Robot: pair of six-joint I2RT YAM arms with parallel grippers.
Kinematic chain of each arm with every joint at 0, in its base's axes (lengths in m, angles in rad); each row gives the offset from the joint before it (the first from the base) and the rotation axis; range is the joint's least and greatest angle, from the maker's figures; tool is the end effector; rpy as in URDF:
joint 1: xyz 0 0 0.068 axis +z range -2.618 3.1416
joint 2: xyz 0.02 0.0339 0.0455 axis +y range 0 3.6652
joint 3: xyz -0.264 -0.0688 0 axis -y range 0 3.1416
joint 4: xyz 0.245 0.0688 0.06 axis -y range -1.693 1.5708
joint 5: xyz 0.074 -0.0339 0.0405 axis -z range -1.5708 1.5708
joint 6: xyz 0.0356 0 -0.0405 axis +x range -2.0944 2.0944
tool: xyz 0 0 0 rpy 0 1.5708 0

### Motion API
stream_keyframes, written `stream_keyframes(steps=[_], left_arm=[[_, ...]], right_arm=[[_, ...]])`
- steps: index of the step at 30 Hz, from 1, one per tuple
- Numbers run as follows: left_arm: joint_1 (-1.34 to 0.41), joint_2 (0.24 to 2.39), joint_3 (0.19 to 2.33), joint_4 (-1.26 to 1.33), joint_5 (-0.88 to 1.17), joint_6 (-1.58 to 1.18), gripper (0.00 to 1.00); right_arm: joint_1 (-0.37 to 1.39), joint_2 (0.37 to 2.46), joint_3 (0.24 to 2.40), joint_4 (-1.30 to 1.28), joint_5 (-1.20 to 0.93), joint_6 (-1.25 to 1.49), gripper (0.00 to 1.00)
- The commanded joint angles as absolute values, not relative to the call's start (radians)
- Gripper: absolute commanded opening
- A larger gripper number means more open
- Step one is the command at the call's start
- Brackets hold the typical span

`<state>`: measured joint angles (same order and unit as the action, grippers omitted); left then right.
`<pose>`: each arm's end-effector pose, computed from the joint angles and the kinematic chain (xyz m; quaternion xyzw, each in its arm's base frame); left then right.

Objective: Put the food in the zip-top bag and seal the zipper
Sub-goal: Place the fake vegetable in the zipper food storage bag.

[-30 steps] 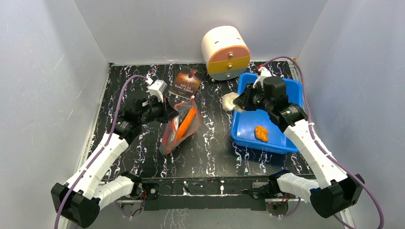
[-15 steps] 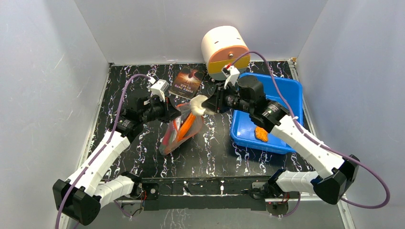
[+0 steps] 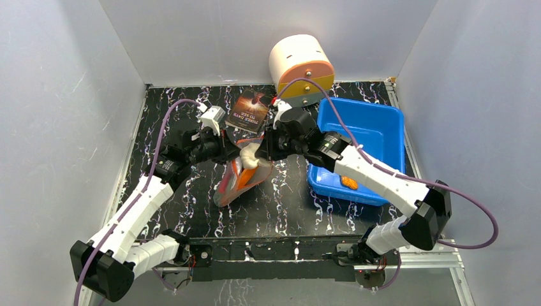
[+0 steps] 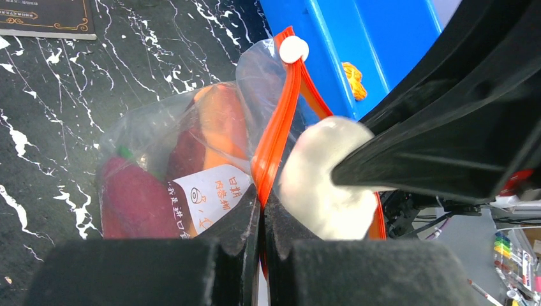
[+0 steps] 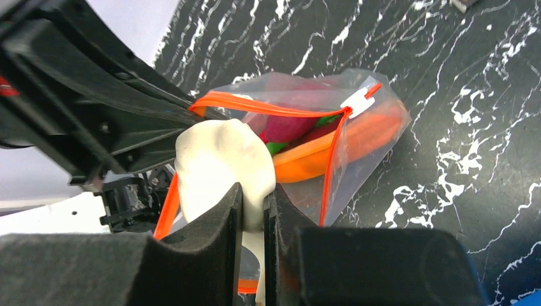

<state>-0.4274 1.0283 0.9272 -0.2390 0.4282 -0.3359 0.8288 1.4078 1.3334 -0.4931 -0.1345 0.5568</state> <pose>0.2066 -0.1104 0.3391 0.1590 0.7915 -0.3711 0.4589 0.2114 0.2377 0.3569 -0.1506 0.8624 0.3518 0.3315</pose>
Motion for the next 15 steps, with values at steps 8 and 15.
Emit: stream_keyframes(steps=[8, 15], left_arm=[[-0.425, 0.986, 0.948, -0.182, 0.461, -0.383, 0.00], [-0.425, 0.992, 0.952, -0.176, 0.468, -0.385, 0.00]], right_arm=[[0.873, 1.466, 1.309, -0.404, -0.026, 0.626, 0.09], [0.876, 1.553, 1.364, -0.393, 0.022, 0.639, 0.12]])
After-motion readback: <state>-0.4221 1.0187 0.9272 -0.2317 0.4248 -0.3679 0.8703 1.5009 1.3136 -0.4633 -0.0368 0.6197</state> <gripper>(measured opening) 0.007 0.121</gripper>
